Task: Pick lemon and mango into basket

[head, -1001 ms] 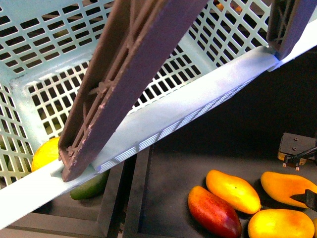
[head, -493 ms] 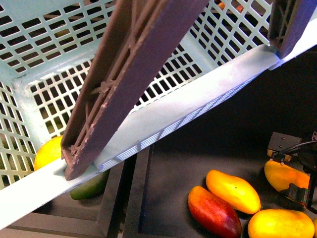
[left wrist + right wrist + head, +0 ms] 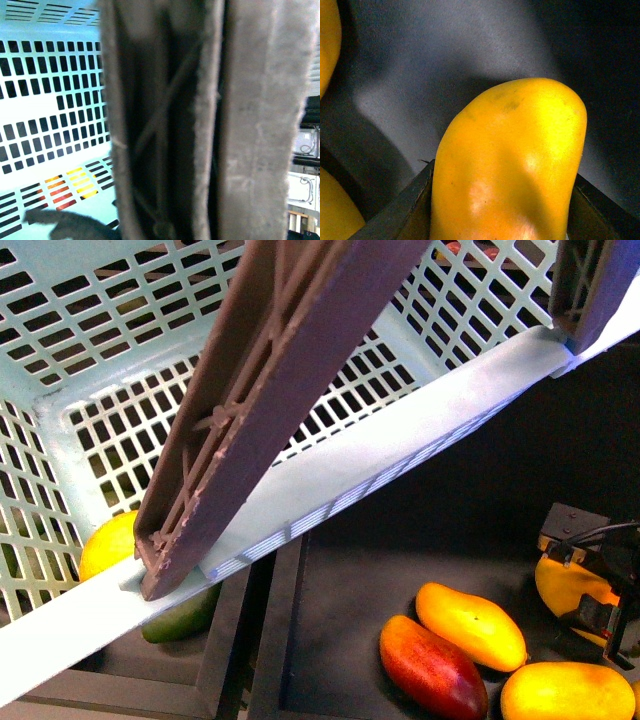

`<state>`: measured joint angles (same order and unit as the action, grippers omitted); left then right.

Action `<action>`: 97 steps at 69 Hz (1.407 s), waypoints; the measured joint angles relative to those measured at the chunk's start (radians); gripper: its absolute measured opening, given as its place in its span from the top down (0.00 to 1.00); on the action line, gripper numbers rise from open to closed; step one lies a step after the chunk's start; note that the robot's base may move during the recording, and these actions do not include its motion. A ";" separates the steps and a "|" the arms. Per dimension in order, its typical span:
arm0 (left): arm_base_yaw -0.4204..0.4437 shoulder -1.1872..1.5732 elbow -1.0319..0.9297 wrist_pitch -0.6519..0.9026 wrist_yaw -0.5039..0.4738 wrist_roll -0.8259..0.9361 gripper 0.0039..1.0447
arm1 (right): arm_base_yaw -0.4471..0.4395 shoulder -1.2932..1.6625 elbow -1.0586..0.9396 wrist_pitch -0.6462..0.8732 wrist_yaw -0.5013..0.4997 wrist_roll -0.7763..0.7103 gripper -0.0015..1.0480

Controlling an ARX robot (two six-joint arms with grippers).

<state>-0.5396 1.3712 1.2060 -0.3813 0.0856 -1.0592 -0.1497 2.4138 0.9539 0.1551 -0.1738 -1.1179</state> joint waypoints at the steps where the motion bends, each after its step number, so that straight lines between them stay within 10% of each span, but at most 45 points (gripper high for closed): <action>1: 0.000 0.000 0.000 0.000 0.000 0.000 0.87 | -0.002 -0.004 -0.001 -0.002 -0.004 0.003 0.44; 16: 0.000 0.000 0.000 0.000 0.000 0.000 0.87 | -0.050 -0.108 -0.013 -0.023 -0.090 0.115 0.44; 58: 0.000 0.000 0.000 0.000 0.000 0.000 0.87 | -0.166 -0.935 -0.238 0.254 -0.592 1.029 0.45; 74: 0.000 0.000 0.000 0.000 0.000 0.000 0.87 | -0.086 -1.183 -0.281 0.332 -0.575 1.352 0.45; 97: 0.000 0.000 0.000 0.000 0.000 0.000 0.87 | 0.255 -1.316 -0.333 0.340 -0.358 1.531 0.45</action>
<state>-0.5396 1.3712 1.2060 -0.3813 0.0853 -1.0592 0.1055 1.0981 0.6209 0.4946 -0.5320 0.4133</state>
